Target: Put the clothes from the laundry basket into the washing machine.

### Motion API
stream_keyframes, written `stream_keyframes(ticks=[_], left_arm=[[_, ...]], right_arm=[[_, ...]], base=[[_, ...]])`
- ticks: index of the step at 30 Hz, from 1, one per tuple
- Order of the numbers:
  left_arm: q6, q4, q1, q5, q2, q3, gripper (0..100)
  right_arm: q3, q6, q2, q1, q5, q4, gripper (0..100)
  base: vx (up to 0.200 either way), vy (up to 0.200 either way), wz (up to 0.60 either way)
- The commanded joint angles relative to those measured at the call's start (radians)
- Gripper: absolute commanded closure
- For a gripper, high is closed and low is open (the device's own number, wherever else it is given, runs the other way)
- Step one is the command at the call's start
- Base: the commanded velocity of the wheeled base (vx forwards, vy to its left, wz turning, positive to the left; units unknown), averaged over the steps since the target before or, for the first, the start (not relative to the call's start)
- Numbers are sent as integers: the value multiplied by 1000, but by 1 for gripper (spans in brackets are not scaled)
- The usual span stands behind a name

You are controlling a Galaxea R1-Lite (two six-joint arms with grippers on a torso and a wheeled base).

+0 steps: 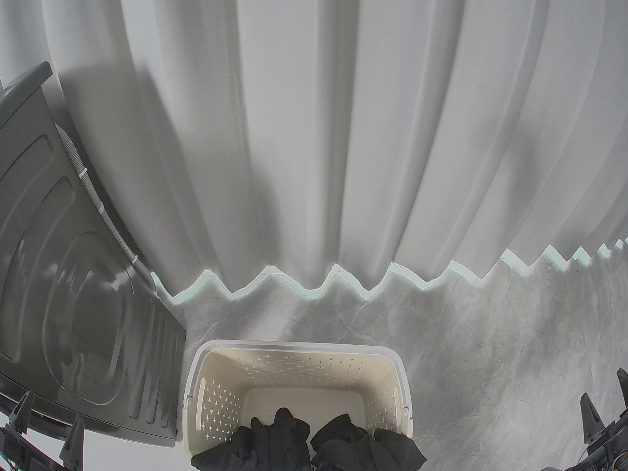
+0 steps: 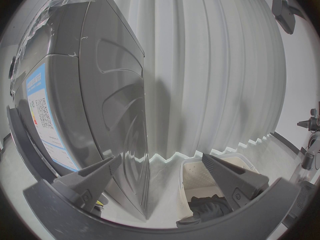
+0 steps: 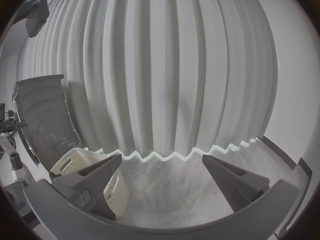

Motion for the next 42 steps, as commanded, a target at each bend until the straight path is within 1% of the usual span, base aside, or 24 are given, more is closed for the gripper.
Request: stream_keyframes(ticks=[1, 4, 42], left_arm=[[-2, 0, 0, 1, -15, 18, 0], [0, 0, 0, 0, -15, 18, 0], [2, 0, 0, 0, -15, 18, 0]], right_arm=[[18, 0, -16, 0, 0, 0, 0], [18, 0, -16, 0, 0, 0, 0], [18, 0, -16, 0, 0, 0, 0]], base=[[0, 0, 0], [200, 0, 0], [0, 0, 0]])
